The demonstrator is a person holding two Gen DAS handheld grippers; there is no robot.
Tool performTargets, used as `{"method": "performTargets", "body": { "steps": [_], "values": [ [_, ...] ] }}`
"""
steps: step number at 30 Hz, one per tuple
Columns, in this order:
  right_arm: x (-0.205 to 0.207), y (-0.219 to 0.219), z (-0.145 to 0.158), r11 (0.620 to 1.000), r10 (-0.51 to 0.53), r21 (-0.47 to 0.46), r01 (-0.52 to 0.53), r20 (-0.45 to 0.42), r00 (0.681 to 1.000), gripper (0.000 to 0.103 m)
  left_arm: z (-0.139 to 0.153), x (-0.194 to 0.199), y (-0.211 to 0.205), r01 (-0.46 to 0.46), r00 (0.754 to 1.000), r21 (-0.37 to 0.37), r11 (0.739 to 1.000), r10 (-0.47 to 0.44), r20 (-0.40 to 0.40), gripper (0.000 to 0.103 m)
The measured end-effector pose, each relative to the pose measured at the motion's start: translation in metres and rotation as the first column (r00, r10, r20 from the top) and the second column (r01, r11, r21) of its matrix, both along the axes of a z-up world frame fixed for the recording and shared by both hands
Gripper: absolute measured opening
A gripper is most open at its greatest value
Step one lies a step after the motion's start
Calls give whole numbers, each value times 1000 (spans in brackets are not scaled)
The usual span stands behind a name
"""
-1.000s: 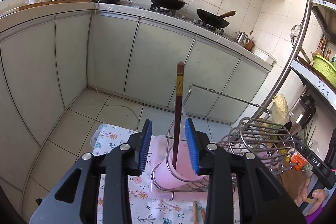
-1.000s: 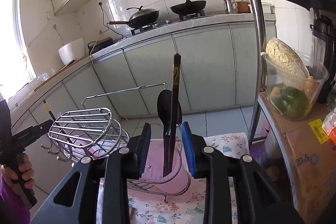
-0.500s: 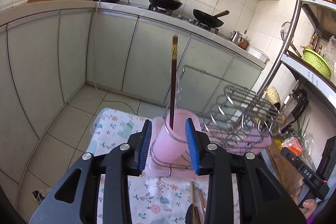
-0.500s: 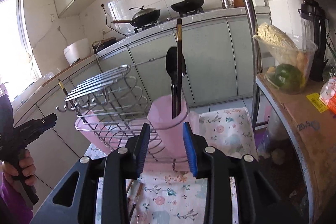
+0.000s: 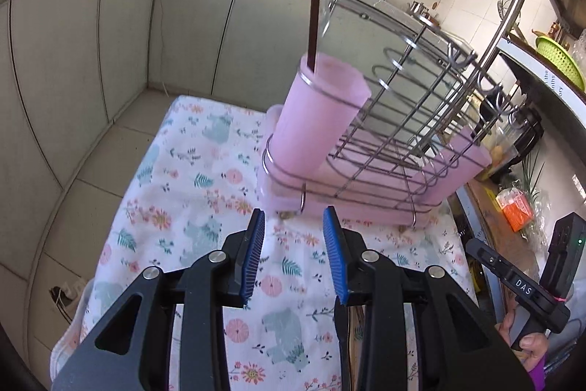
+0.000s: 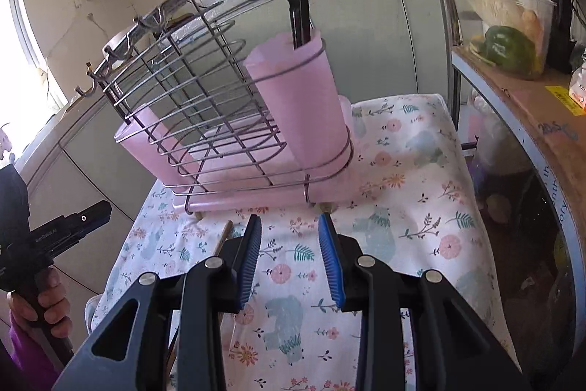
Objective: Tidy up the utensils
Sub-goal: 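Move both open grippers down to the loose wooden chopsticks on the cloth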
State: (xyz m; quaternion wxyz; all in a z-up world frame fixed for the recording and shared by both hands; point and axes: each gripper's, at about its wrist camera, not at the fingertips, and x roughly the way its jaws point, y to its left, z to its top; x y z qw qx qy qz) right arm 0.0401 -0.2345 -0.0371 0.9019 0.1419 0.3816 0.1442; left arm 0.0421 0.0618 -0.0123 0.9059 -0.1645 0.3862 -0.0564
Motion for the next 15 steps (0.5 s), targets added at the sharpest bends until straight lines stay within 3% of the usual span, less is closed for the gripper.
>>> {"method": "performTargets", "body": {
  "steps": [15],
  "values": [
    [-2, 1, -12, 1000, 6, 24, -5, -48, 999, 32, -18, -6, -1, 29, 998, -27, 999, -30, -51, 33]
  ]
}}
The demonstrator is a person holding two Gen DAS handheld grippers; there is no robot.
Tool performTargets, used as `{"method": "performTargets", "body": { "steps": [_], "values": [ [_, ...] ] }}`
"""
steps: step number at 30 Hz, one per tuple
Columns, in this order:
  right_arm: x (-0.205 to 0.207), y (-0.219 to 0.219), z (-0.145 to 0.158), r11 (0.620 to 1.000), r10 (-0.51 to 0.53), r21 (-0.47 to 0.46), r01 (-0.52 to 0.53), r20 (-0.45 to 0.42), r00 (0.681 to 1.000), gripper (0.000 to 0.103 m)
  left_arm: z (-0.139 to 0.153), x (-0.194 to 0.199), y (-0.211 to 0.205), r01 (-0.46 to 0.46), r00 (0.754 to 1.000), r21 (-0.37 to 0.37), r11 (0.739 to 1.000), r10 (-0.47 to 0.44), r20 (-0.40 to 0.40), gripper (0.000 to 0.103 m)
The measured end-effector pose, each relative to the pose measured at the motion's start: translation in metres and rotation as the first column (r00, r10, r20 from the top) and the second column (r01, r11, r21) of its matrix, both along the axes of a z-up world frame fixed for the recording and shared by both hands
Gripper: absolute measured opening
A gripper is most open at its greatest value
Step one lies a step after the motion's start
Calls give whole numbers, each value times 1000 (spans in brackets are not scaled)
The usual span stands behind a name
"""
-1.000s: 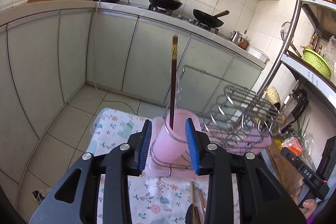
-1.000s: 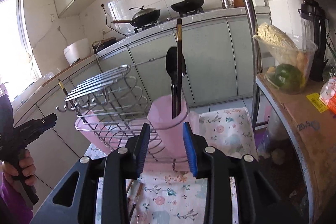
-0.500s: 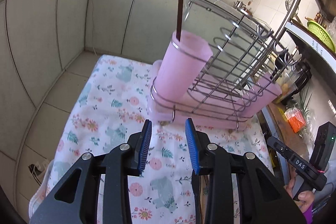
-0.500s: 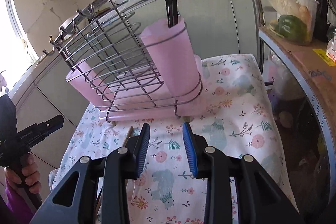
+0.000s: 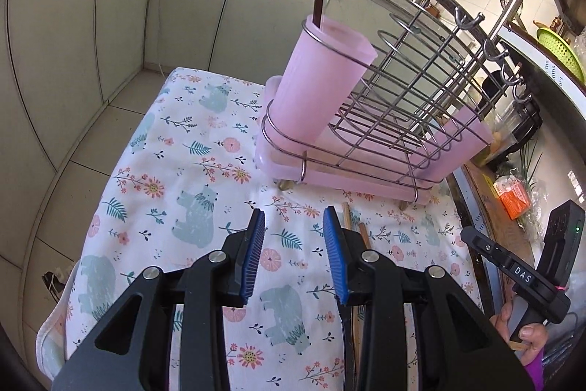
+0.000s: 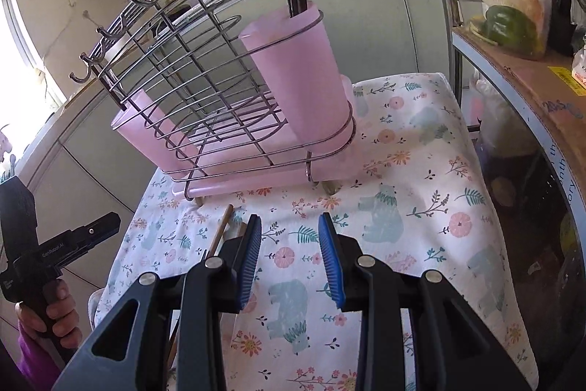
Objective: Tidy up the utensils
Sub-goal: 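Move both open grippers down to the loose wooden chopsticks on the cloth, then grasp a wooden chopstick with the right gripper while the left gripper grasps another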
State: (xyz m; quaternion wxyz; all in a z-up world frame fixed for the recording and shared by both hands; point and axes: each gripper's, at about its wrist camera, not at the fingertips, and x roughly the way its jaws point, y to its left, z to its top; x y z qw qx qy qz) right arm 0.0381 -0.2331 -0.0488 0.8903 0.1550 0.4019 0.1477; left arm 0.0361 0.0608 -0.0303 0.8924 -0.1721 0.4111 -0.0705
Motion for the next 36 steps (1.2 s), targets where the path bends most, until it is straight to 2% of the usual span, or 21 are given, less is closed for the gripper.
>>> {"method": "performTargets", "body": {
  "steps": [15, 22, 25, 29, 36],
  "values": [
    [1, 2, -5, 1000, 23, 14, -23, -24, 999, 32, -7, 1, -5, 27, 999, -24, 999, -27, -39, 33],
    [3, -2, -11, 998, 20, 55, -17, -51, 998, 32, -9, 1, -11, 52, 997, -35, 998, -54, -57, 33],
    [5, -1, -17, 997, 33, 74, -27, -75, 997, 32, -12, 4, -12, 72, 994, -63, 995, -77, -77, 33],
    [9, 2, -26, 991, 67, 121, -52, -123, 990, 32, -19, 11, -22, 123, 984, -86, 989, -133, -117, 33],
    [16, 13, -42, 954, 170, 279, -107, -215, 962, 31, -24, 29, -51, 194, 967, -58, 979, -201, -155, 33]
  ]
}}
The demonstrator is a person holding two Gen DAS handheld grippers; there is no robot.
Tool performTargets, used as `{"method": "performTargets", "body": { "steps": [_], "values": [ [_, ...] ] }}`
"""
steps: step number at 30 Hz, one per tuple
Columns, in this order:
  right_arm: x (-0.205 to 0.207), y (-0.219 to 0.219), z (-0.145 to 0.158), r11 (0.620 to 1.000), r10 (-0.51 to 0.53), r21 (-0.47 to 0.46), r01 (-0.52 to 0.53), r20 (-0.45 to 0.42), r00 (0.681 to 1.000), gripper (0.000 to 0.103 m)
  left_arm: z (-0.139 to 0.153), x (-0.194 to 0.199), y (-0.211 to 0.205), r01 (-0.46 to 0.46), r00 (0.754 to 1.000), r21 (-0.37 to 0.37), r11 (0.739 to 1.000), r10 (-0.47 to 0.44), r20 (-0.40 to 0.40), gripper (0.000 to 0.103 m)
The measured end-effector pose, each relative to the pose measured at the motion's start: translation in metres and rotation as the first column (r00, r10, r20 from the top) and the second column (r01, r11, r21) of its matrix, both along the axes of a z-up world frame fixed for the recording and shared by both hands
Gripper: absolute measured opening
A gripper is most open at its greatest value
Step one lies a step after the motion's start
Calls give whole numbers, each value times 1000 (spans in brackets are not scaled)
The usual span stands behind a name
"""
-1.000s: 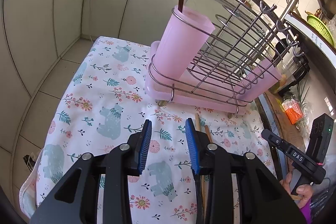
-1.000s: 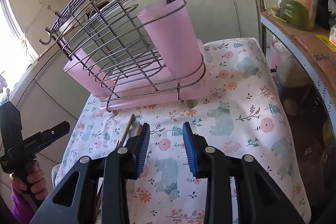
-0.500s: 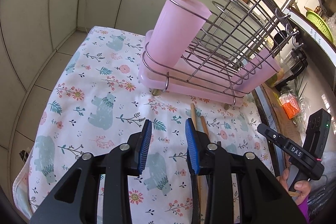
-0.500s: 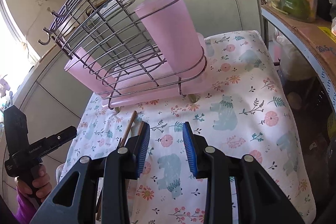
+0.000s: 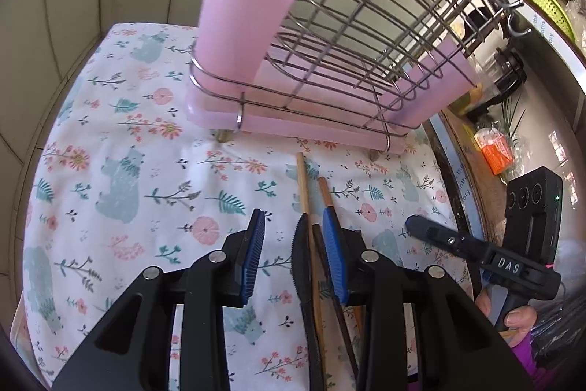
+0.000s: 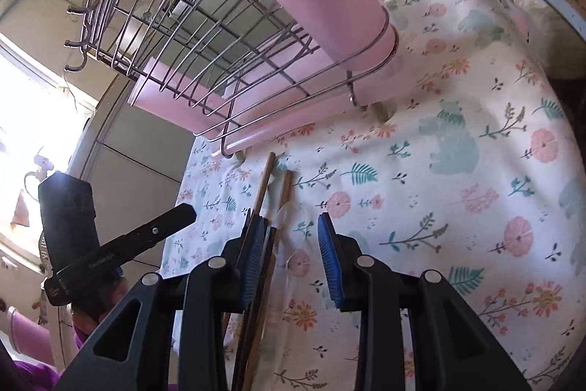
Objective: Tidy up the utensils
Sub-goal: 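Grasp a wooden chopstick with the right gripper while the left gripper grasps another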
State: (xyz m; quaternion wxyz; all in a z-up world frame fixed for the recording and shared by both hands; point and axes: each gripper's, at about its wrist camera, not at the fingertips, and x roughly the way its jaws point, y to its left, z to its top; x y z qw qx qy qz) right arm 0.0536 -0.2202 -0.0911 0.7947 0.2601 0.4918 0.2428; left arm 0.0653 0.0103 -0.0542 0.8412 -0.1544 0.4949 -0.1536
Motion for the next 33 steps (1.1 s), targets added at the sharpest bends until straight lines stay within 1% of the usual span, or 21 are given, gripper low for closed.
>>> {"method": "performTargets", "body": {
  "steps": [7, 9, 13, 15, 17, 18, 21, 24, 29, 31, 33],
  "values": [
    [9, 24, -16, 997, 65, 48, -61, -75, 995, 31, -5, 14, -14, 21, 1000, 11, 1000, -20, -23, 33],
    [12, 33, -20, 996, 79, 42, -75, -86, 993, 30, -9, 18, -15, 26, 999, 5, 1000, -26, -43, 33],
    [17, 45, -25, 996, 93, 23, -92, -93, 991, 26, -13, 25, -17, 33, 997, -16, 999, -34, -74, 33],
    [19, 50, -26, 995, 102, 10, -102, -91, 991, 13, -14, 28, -18, 33, 996, -9, 999, -33, -81, 33],
    [19, 52, -29, 995, 98, -11, -100, -93, 991, 3, -16, 32, -19, 33, 995, -3, 999, -34, -93, 33],
    [20, 51, -30, 995, 95, -6, -96, -94, 991, 1, -18, 35, -19, 33, 994, -5, 999, -34, -101, 33],
    [19, 42, -30, 997, 74, -2, -75, -90, 993, 0, -22, 45, -23, 36, 990, -4, 999, -36, -134, 33],
    [20, 34, -29, 998, 56, 25, -54, -92, 994, 0, -28, 57, -31, 47, 987, 8, 999, -46, -152, 33],
    [20, 23, -28, 998, 41, 44, -37, -93, 995, 1, -36, 76, -48, 61, 985, 61, 996, -50, -164, 33],
    [20, 22, -27, 998, 41, 45, -37, -93, 995, 3, -41, 82, -56, 67, 985, 98, 993, -51, -163, 28],
    [19, 20, -26, 999, 42, 34, -39, -90, 995, 4, -47, 86, -62, 68, 985, 123, 990, -46, -168, 15]
  ]
}}
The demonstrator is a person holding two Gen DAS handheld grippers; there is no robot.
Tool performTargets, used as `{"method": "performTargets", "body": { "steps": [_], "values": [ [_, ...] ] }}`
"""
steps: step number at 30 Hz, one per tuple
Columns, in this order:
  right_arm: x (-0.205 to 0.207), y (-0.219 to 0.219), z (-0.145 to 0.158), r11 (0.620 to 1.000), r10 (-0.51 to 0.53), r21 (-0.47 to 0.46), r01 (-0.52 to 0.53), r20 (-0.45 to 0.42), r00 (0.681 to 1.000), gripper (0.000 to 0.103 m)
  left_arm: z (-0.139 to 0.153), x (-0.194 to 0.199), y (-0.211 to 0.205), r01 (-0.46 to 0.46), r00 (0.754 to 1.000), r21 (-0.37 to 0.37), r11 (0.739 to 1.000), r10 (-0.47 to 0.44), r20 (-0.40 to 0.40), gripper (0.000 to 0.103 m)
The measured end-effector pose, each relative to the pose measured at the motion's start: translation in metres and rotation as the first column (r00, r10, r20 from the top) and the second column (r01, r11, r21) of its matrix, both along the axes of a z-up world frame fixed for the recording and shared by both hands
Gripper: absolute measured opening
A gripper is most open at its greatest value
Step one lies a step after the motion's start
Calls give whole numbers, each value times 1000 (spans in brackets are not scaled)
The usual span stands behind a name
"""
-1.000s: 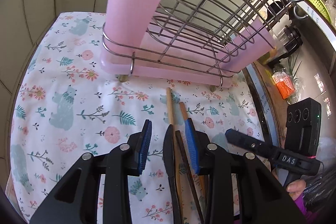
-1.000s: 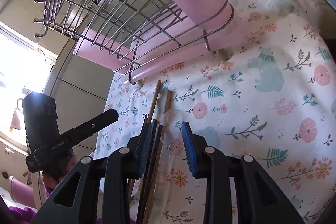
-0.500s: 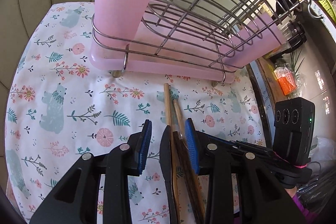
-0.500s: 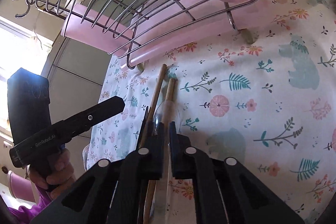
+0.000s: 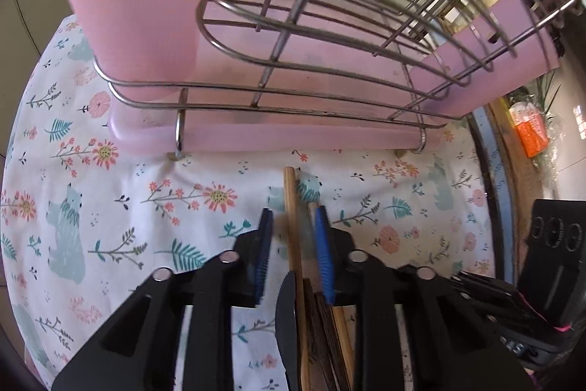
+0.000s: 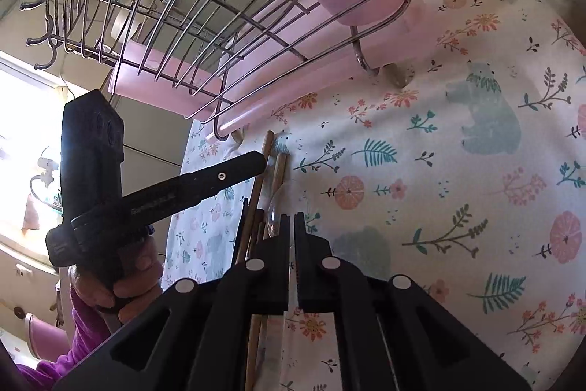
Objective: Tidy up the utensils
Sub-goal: 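Grasp a wooden chopstick with the right gripper while the left gripper grasps another, then lift the chopstick with the right gripper while the left gripper lifts its chopstick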
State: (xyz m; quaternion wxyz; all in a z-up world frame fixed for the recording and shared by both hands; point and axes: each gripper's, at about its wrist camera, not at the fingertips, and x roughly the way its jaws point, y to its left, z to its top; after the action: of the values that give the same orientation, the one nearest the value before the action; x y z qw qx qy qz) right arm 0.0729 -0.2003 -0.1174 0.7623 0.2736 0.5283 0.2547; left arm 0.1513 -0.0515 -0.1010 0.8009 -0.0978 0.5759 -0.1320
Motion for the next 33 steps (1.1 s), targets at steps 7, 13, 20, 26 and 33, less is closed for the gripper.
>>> {"method": "performTargets", "body": {
  "steps": [7, 13, 20, 26, 33],
  "values": [
    [2, -2, 1, 1000, 8, -20, -8, -7, 1000, 6, 0, -2, 14, -38, 999, -37, 999, 39, 13, 6],
    [22, 14, 11, 997, 38, -60, -38, 0, 999, 11, 20, -13, 40, -84, 994, -146, 986, 92, 53, 6],
    [49, 47, 13, 978, 97, -186, -98, -12, 995, 11, 45, -46, 54, -78, 987, -214, 974, 106, 124, 6],
    [63, 67, 7, 954, 129, -267, -138, -50, 990, 11, 58, -58, 66, -66, 980, -230, 971, 107, 170, 6],
    [61, 86, 4, 922, 141, -362, -139, -22, 990, 12, 68, -67, 79, -66, 975, -253, 965, 116, 190, 6]
  ]
}}
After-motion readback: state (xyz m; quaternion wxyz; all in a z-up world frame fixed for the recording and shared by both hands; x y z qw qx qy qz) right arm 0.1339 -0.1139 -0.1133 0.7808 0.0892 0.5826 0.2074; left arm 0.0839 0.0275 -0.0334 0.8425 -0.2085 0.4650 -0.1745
